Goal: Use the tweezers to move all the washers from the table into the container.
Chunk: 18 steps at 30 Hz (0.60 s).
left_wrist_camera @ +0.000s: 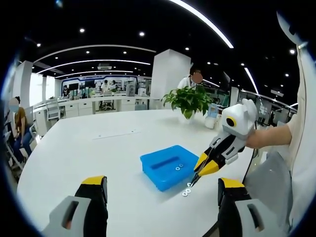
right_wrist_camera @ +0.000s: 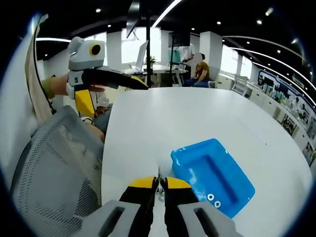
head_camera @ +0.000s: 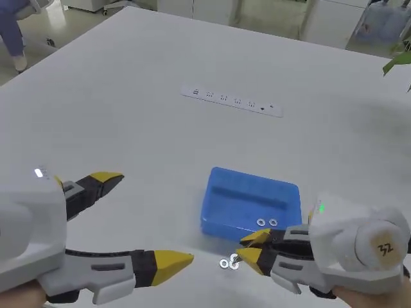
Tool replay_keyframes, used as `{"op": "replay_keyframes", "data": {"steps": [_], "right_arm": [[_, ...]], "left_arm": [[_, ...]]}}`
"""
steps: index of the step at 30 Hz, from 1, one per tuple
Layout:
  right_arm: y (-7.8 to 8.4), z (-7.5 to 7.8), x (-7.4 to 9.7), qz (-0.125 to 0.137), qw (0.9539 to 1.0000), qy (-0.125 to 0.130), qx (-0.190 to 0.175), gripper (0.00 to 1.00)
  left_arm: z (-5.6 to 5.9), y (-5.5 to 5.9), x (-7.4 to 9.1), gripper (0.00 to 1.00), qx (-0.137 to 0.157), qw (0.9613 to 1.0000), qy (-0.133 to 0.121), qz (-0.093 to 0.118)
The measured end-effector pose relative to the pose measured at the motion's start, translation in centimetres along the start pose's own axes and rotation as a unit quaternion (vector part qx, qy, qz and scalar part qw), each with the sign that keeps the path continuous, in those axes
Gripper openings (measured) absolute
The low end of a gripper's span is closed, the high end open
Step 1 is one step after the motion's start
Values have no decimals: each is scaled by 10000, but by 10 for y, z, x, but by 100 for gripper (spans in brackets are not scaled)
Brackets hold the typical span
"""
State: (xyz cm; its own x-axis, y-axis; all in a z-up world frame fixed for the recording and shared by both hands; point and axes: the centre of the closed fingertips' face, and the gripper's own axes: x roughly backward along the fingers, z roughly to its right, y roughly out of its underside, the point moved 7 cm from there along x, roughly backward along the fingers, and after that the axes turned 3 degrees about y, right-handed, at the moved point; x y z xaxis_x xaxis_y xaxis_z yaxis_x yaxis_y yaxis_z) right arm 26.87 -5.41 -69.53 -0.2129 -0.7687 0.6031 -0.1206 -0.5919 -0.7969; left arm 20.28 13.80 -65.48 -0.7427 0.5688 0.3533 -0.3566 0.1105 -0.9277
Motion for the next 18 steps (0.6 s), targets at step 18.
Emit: {"op": "replay_keyframes", "data": {"steps": [18], "right_arm": [[-26,57,26,383,9943,739,-672,2]], "left_arm": [[0,-2,0,94,-11,10000,-17,3]]}}
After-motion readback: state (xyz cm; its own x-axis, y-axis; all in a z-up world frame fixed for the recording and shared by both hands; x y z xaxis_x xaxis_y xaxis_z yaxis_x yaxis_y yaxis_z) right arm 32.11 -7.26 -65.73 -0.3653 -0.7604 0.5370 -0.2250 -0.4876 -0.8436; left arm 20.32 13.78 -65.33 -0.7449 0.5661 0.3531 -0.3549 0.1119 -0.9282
